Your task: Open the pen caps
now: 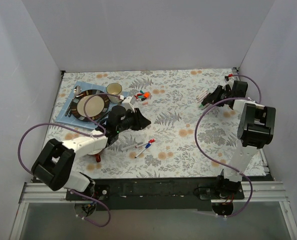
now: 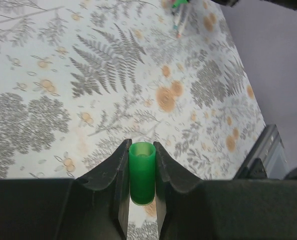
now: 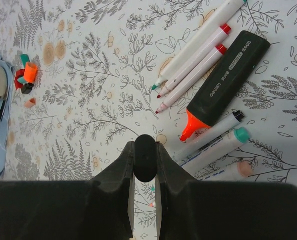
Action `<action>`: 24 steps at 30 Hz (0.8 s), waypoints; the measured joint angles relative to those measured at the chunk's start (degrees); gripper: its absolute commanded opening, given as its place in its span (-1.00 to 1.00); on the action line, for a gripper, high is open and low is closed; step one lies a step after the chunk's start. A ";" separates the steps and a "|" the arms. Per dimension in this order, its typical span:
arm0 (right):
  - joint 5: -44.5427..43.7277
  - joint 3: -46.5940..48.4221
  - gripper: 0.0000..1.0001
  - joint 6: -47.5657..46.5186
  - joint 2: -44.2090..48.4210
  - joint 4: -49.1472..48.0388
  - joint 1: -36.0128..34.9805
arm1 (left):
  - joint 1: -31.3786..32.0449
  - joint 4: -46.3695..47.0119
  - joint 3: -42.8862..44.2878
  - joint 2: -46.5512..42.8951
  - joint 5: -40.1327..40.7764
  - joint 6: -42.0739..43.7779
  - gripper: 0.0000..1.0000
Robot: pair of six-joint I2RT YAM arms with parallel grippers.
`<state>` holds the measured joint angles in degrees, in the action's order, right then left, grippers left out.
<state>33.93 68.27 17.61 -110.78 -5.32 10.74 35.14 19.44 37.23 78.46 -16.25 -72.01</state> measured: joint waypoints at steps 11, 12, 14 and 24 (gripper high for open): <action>0.22 1.51 0.16 -2.51 -2.95 3.61 0.00 | -4.72 -7.43 16.59 19.98 9.25 1.22 -1.00; 0.33 1.64 0.19 -2.91 -2.93 3.98 0.00 | -5.27 -8.28 18.29 21.73 9.84 1.44 -1.00; 0.50 1.70 0.25 -3.87 -2.64 4.20 0.00 | -6.19 -9.81 22.27 25.79 11.41 2.03 -0.95; 6.21 -2.71 0.34 -8.37 10.01 4.81 1.20 | -7.61 -21.33 40.54 40.28 20.63 7.89 -0.40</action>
<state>40.14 65.56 9.23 -100.77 -0.51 11.94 27.53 -1.89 77.78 118.74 4.38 -64.12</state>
